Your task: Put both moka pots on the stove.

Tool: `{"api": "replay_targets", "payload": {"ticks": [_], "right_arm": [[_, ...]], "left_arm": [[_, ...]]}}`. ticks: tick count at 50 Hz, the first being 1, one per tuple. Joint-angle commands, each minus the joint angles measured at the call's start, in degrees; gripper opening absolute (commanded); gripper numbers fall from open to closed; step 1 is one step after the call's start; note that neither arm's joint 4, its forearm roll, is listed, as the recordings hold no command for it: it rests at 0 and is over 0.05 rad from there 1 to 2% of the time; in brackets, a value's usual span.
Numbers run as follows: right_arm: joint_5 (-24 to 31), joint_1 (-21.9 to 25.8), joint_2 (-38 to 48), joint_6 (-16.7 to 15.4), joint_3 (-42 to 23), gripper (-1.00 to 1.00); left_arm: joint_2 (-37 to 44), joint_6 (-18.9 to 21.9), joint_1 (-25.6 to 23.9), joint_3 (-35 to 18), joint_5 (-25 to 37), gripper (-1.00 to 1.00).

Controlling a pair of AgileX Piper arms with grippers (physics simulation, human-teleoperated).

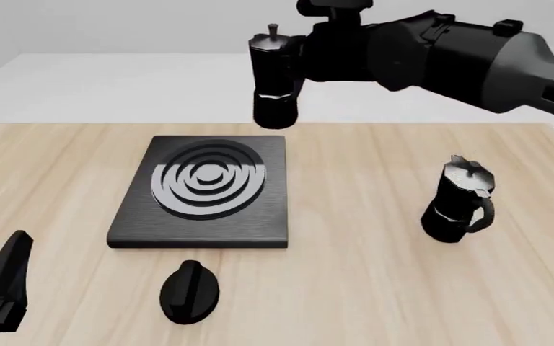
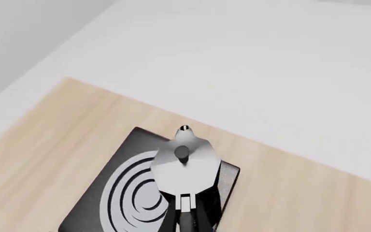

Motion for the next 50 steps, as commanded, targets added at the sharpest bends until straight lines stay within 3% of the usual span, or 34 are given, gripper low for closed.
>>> {"api": "replay_targets", "payload": {"ticks": [1,50], "right_arm": [[0.4,3.4,2.5,-0.5,-6.3,-1.0],[1.9,7.0,13.8,-1.2,-17.1,-1.0]], "left_arm": [[0.0,0.0,0.0,0.0,0.0,1.0],[0.0,0.0,0.0,0.0,0.0,1.0]]}}
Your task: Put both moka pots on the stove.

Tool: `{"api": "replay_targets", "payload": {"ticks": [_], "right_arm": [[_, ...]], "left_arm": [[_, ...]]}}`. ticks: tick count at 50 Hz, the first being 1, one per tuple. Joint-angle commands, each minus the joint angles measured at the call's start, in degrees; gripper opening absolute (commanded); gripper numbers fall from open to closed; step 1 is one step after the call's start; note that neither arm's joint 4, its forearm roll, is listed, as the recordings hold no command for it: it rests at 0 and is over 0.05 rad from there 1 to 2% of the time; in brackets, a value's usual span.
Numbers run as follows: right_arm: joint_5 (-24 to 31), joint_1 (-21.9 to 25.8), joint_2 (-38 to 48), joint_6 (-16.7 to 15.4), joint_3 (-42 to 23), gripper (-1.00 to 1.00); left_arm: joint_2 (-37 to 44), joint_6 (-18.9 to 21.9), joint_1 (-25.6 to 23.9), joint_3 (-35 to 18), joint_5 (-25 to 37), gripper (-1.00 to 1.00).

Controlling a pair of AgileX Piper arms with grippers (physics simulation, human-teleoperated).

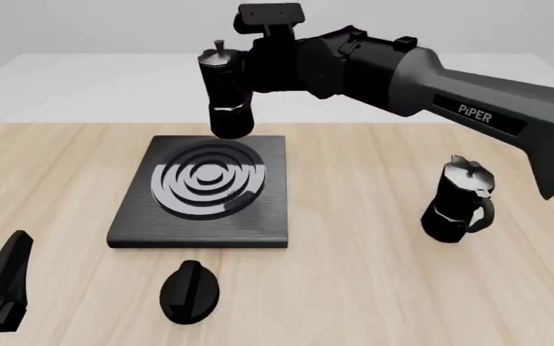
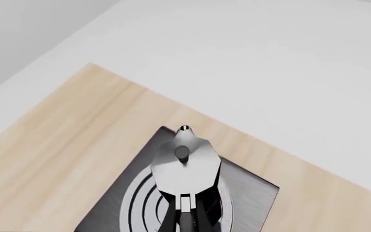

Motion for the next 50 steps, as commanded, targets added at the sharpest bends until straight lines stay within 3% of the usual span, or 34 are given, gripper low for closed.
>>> {"api": "replay_targets", "payload": {"ticks": [1,36,50], "right_arm": [[0.1,1.1,1.4,0.1,-4.2,-1.0],[2.1,5.8,8.1,0.4,-11.6,-1.0],[3.1,5.6,11.3,0.7,-15.0,-1.0]], "left_arm": [[0.0,0.0,0.0,0.0,0.0,1.0],[0.0,0.0,0.0,0.0,0.0,1.0],[0.0,0.0,0.0,0.0,0.0,1.0]]}}
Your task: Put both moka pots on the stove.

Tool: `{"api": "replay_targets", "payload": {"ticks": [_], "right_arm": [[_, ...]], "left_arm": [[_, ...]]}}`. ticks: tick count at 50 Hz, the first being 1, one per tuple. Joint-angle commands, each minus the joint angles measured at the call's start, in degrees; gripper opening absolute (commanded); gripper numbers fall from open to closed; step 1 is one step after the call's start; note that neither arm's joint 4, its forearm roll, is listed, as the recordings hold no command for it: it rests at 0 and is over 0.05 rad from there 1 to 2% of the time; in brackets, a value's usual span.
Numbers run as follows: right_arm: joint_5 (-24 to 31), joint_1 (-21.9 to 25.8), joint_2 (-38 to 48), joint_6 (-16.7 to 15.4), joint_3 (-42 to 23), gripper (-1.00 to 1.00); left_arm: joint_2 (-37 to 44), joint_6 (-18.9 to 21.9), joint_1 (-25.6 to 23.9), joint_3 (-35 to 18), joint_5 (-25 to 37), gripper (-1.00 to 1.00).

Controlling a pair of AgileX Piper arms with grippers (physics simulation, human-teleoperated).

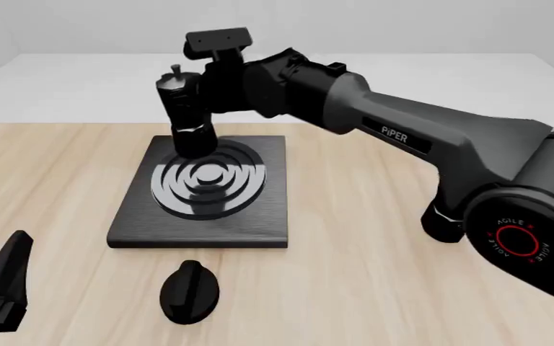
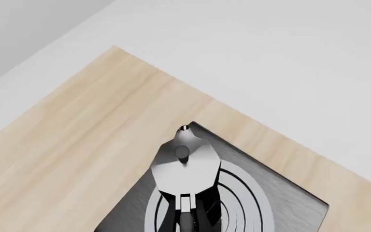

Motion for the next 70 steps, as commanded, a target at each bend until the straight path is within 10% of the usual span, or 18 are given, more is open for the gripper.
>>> {"api": "replay_targets", "payload": {"ticks": [1,70], "right_arm": [[0.5,0.1,1.3,0.6,-4.6,-1.0],[4.1,1.6,11.2,1.6,-14.4,-1.0]], "left_arm": [[0.0,0.0,0.0,0.0,0.0,1.0],[0.0,0.0,0.0,0.0,0.0,1.0]]}}
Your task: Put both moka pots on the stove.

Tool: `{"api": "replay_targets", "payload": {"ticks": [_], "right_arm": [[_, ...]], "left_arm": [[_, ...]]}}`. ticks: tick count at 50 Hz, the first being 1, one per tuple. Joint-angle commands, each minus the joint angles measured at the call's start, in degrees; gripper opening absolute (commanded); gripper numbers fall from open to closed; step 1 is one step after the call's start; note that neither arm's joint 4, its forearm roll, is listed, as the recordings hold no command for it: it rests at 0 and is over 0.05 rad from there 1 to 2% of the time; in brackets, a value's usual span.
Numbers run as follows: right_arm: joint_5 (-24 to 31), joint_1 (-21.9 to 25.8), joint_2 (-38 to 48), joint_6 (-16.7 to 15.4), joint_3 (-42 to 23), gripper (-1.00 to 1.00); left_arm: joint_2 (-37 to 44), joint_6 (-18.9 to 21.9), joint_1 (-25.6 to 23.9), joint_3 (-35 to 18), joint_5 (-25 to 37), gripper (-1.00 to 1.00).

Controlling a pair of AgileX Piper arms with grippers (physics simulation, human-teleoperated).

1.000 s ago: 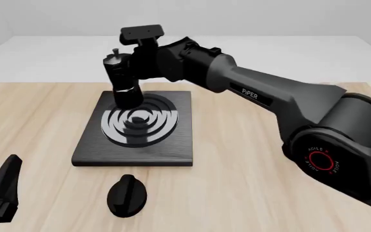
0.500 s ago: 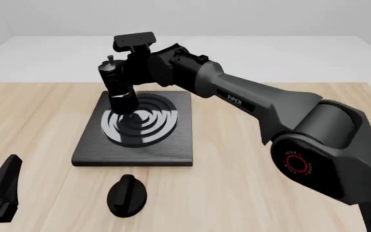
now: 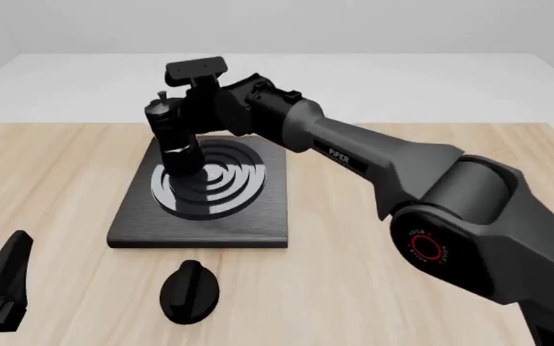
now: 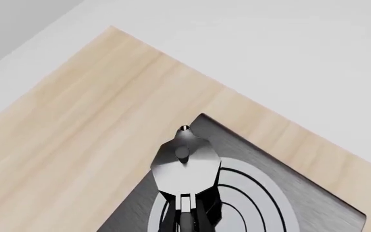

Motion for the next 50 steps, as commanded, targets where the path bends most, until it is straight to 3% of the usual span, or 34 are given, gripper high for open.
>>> {"api": "replay_targets", "payload": {"ticks": [1,17,50], "right_arm": [[-0.5,0.1,-0.8,0.3,-1.6,-1.0],[0.1,0.1,0.2,0.8,-1.9,-1.0],[-4.2,-0.3,-2.2,-0.8,6.9,-1.0]], "left_arm": [[0.0,0.0,0.0,0.0,0.0,1.0],[0.0,0.0,0.0,0.0,0.0,1.0],[0.0,0.0,0.0,0.0,0.0,1.0]]}}
